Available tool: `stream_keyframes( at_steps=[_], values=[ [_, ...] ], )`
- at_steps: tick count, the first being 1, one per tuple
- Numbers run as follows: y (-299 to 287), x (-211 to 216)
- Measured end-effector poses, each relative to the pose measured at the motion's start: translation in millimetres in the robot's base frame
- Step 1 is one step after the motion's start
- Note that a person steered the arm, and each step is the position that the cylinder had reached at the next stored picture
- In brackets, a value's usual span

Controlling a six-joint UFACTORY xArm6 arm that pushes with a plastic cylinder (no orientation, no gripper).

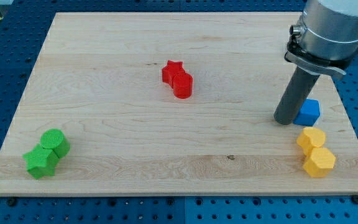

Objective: Nudge blue triangle right a bit

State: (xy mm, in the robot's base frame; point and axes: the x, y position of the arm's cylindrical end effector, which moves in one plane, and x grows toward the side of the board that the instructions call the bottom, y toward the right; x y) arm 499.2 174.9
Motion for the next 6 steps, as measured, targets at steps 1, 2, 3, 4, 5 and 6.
stream_keyframes(
  at_steps=[1, 2, 3, 4, 5, 6],
  values=[
    [-7, -14],
    [-5, -75],
    [26, -141],
    [34, -192],
    [47, -201],
    [47, -201]
  ],
)
